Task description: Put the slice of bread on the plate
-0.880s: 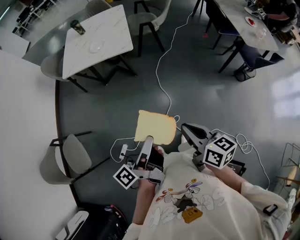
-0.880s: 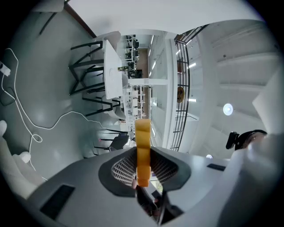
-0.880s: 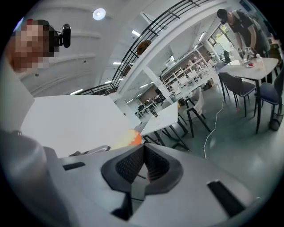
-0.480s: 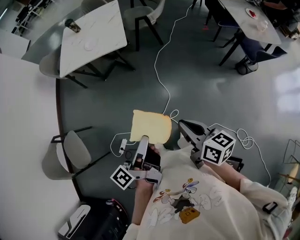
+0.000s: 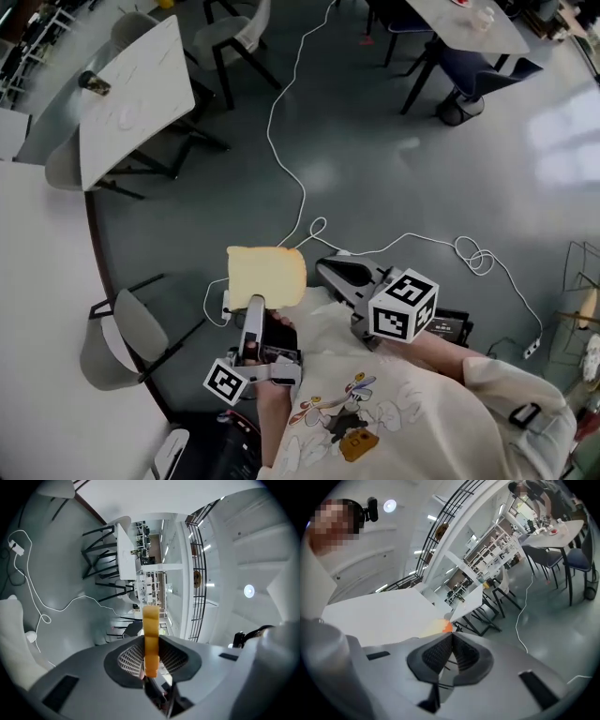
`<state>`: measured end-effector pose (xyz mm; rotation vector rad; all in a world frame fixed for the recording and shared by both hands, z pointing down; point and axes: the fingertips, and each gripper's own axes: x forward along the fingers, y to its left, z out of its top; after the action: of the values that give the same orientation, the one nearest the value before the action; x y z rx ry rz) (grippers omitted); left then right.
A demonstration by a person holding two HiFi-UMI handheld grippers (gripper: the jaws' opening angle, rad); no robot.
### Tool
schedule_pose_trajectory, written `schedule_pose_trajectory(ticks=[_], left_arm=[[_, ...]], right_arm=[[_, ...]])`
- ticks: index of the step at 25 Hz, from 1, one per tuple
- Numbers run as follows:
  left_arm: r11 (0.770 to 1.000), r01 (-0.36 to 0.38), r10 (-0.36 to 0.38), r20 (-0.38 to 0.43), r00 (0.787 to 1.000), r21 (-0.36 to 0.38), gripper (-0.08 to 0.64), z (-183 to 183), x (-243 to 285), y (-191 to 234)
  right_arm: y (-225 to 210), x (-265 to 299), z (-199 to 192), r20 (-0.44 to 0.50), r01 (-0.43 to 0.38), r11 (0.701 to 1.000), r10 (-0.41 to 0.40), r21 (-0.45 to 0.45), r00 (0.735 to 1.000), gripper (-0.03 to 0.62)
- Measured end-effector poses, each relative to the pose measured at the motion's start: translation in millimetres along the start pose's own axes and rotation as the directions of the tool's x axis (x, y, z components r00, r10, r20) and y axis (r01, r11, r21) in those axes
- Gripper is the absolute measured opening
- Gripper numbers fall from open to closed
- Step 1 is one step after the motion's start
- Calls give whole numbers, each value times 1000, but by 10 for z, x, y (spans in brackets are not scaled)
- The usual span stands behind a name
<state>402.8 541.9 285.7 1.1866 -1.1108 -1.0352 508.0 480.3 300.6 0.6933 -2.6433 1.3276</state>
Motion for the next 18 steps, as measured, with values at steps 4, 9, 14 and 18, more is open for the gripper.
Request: schedule_pose_trajectory(ticks=[4,9,14,18], left_arm=[[999,-27,28,-58,998,20,94,-279,130,7],[999,-31,31,-62,998,9,94,-516,319,-9],[999,-41,41,-8,999,-7,94,-144,327,42],[998,-34,36,34,999,-45,94,293,392,109]], right_arm=[[-117,-238,24,31,18,999,-20,38,999,6],[-325,-489,11,26,43,995,-45,93,999,6],[-292,-168,82,-10,37,998,-36,51,999,6],[-244,264,163,-35,48,999,-47,22,998,6]])
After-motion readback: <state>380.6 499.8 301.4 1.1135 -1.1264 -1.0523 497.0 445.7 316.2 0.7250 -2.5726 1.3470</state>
